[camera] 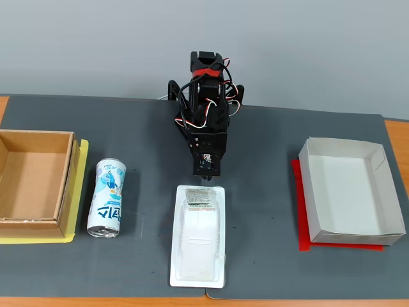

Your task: Pick the can and put it in the brown box

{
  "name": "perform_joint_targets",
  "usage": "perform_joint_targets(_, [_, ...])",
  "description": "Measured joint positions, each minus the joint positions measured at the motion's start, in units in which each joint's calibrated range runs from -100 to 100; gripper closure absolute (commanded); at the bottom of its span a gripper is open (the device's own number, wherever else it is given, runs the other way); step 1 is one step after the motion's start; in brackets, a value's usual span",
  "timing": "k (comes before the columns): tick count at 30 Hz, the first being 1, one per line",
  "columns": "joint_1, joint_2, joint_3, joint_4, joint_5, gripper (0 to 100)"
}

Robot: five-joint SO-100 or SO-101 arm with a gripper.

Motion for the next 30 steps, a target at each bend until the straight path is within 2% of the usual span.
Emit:
perform_joint_targets(15, [-7.83,3.97,-3.26,-0.17,-0.15,99])
perform_joint_targets(25, [-7.83,22.99,-24.03,-5.97,-0.15,99])
perform_joint_targets(30, [-2.51,32.29,-38.17,-6.14,-0.15,99])
